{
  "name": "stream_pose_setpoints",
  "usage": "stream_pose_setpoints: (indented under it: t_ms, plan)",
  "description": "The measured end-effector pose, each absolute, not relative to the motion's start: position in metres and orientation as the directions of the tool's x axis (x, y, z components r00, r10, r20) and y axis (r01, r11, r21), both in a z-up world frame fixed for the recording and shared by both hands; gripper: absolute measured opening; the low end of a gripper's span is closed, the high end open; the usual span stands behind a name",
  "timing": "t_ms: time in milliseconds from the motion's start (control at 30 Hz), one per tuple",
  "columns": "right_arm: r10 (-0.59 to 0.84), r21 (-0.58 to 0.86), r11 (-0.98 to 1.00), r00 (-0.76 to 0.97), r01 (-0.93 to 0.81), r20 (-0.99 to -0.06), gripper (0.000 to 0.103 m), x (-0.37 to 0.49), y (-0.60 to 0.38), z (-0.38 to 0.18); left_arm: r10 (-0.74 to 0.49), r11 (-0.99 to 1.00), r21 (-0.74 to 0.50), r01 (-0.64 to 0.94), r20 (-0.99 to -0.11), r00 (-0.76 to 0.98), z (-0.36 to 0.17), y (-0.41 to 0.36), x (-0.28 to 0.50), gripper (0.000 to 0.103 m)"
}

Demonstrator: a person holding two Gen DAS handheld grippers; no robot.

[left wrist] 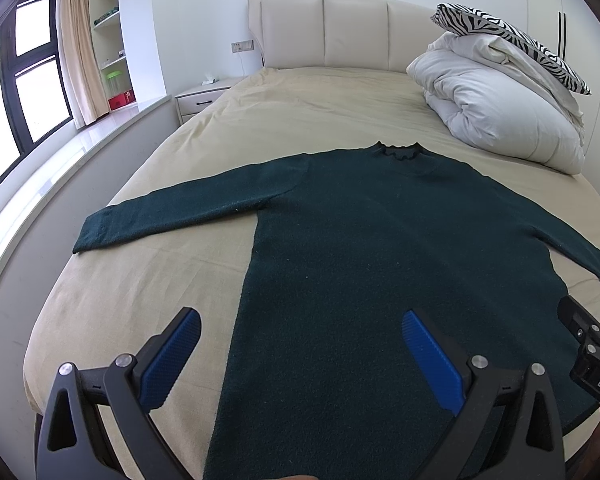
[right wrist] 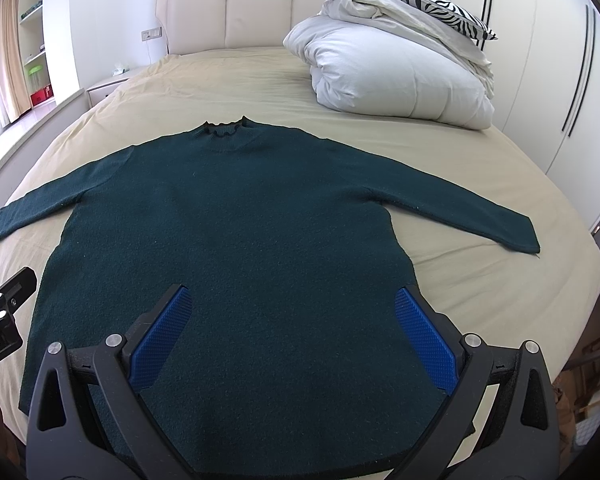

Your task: Fold small clothes

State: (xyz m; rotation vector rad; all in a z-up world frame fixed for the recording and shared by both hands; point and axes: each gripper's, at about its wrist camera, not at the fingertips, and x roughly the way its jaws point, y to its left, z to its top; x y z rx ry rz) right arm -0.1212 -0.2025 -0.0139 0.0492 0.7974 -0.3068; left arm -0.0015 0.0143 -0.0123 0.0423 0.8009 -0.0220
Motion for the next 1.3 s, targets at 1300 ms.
stream_pose_setpoints:
  t_ms: [1300]
  plan:
    - [0.271, 0.333, 0.942, 0.679, -0.042, -0.682, 0.075, -0.017, -0.146, -0.02, -0.255, 0.212, -0.868, -0.448, -0.492, 0.833, -0.15, 0.4, 0.083, 0.068]
